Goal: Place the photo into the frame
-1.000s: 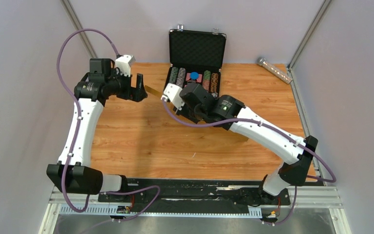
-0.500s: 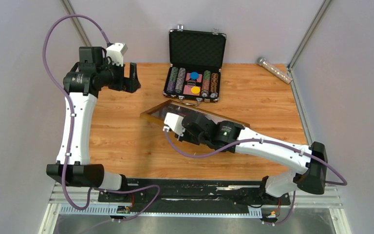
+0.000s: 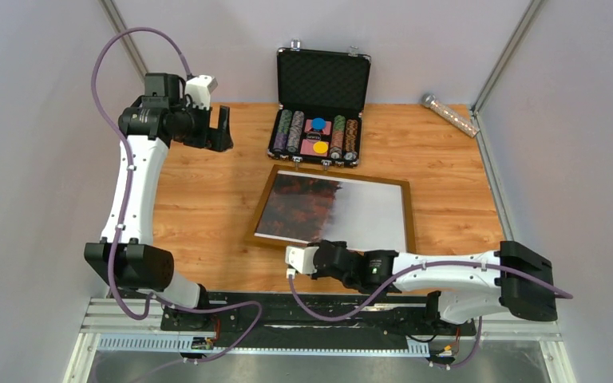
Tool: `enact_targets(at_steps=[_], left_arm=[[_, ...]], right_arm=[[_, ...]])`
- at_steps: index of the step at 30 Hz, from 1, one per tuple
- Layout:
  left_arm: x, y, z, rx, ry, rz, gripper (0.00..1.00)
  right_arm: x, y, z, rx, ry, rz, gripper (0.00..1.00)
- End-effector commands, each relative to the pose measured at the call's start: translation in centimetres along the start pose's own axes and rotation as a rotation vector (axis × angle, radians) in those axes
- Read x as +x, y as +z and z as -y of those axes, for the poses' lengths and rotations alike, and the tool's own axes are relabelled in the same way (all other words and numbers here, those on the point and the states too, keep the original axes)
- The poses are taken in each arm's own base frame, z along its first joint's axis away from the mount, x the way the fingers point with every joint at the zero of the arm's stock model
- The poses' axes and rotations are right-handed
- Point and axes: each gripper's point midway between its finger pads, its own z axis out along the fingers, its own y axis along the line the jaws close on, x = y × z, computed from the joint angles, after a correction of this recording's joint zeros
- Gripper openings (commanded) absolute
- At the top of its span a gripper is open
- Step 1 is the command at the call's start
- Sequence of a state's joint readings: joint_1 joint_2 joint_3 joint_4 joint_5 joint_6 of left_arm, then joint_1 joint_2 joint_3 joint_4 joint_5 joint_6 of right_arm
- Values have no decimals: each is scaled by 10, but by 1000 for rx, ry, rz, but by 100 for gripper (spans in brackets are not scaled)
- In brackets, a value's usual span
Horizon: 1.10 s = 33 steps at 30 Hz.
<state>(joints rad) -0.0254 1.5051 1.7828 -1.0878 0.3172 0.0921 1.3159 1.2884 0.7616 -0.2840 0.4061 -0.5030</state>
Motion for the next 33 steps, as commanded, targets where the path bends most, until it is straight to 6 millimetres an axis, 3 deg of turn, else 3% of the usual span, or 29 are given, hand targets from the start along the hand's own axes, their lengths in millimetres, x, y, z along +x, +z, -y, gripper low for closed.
enact_targets(at_steps=[1,5,10,22,28,33], left_arm=[[0,7,-7,-4,20,-9,100],[2,15,-9,-3,16,-24,100],[3,20,-11,-2,13,-30,100],[13,27,-9,15,25,-38,100],[18,29,-10,18,32,-47,100],[21,30,-11,14,37,-53,100]], right_arm=[[26,14,-9,66,21,-46,16],[41,19,-29,27,3,-74,26],[43,22,-43,-14,-16,-82,35],[63,33,-86,-145,-83,-192,48],[59,29,-98,-179,-99,-191,56],[50,24,-96,-175,-91,-161,67]])
